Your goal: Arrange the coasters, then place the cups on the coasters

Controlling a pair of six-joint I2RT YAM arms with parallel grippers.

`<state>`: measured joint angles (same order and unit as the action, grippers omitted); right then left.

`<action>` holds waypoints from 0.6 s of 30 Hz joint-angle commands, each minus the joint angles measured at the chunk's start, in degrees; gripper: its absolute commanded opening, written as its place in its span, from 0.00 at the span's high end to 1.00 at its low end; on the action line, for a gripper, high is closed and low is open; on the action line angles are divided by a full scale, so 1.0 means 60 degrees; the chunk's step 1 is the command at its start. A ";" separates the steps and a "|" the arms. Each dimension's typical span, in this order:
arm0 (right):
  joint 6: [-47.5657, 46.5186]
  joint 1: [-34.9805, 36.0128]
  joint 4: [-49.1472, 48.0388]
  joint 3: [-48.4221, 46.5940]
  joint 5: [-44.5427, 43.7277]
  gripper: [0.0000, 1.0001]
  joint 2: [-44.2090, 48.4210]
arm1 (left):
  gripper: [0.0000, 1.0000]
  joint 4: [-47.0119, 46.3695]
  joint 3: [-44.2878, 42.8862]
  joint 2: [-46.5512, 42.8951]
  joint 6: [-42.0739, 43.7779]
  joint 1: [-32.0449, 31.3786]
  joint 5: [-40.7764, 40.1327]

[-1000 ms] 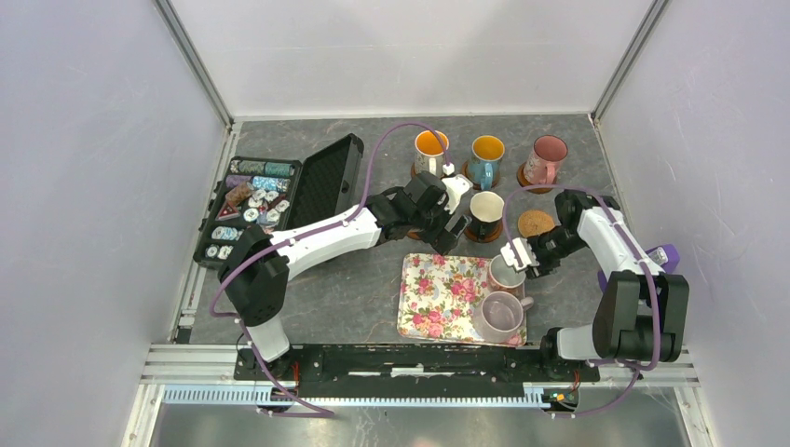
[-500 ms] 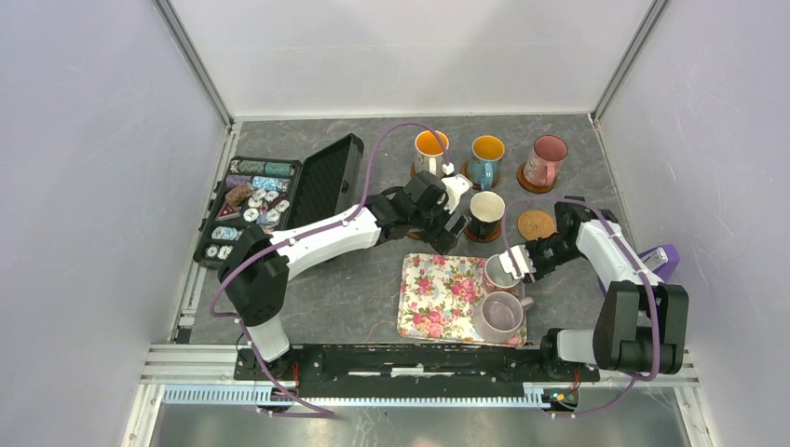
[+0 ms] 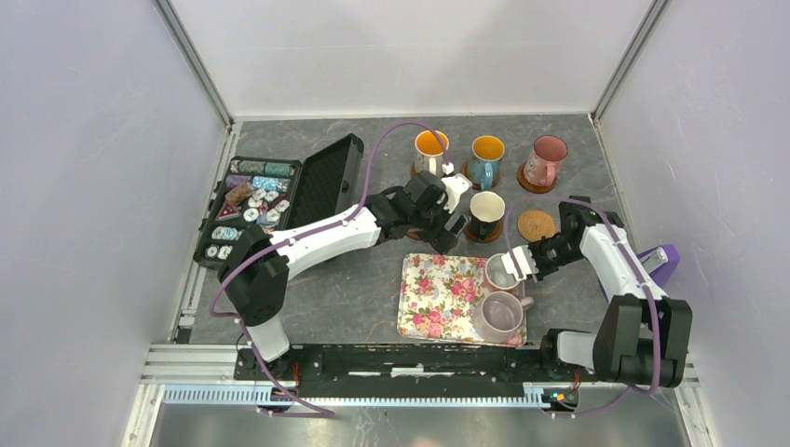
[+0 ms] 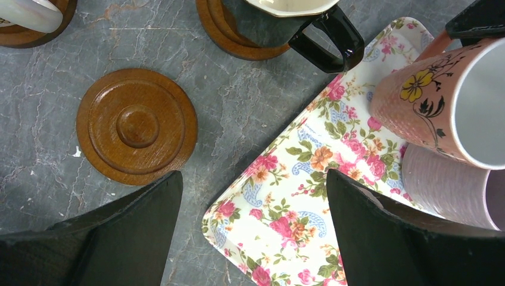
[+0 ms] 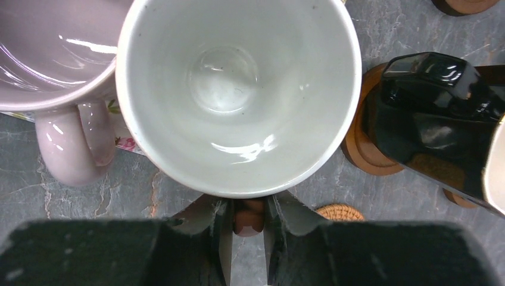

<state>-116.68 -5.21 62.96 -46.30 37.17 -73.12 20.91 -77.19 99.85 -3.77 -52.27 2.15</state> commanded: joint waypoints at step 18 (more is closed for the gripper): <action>0.3923 -0.2537 -0.1164 -0.1090 0.0911 1.00 0.0789 | 0.11 -0.0667 -0.0620 0.0387 -0.0345 -0.0008 -0.1488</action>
<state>-109.40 -18.24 63.20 -50.24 39.09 -70.91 19.62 -77.78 100.42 -3.84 -51.88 -1.28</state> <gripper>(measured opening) 0.254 0.912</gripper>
